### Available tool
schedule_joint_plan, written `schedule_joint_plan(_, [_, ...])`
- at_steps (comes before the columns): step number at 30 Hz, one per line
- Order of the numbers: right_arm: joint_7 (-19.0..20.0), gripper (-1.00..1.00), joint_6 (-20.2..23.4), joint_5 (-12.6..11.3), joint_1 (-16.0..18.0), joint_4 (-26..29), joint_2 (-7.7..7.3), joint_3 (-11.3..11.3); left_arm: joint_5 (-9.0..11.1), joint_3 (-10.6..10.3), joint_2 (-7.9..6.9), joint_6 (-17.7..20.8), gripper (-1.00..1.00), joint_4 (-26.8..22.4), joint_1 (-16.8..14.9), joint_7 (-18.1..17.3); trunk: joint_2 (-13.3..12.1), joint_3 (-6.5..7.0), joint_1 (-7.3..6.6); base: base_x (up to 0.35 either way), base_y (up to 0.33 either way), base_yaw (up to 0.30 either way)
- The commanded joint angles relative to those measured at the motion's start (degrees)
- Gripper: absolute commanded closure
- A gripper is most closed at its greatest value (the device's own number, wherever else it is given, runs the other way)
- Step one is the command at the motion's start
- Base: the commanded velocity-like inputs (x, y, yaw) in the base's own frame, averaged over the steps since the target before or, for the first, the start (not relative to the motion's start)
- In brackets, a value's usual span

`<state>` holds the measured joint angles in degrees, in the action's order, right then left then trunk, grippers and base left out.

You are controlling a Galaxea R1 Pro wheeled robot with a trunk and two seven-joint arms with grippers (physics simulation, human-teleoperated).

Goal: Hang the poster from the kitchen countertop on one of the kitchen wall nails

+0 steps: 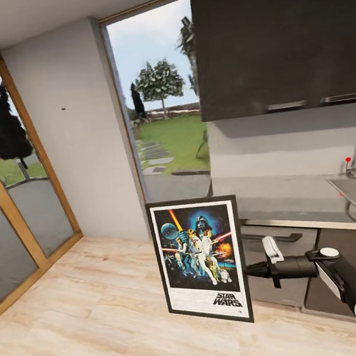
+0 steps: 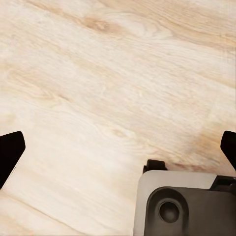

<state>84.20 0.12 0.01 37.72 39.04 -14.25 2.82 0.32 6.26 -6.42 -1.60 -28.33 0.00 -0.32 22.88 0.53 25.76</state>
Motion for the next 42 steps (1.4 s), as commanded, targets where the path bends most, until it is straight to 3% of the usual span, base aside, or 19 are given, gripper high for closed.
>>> schedule_joint_plan(1, [0.3,1.0,0.2,0.0,0.0,0.0,0.01,0.1,0.0,0.1,0.01,-0.2,-1.0,0.0,0.0,0.0,0.0,-0.01,0.02,0.0,0.297,0.013])
schedule_joint_plan(13, [0.3,1.0,0.2,-0.1,0.0,0.0,0.01,0.1,0.0,0.1,0.0,-0.2,-1.0,0.0,0.0,0.0,0.0,-0.01,0.02,0.024,0.302,0.028])
schedule_joint_plan(42, [0.3,1.0,0.2,0.1,0.0,0.0,0.1,0.0,0.0,0.1,-0.07,-0.2,-1.0,0.1,0.0,-0.1,0.0,-0.01,0.02,0.221,0.281,0.278])
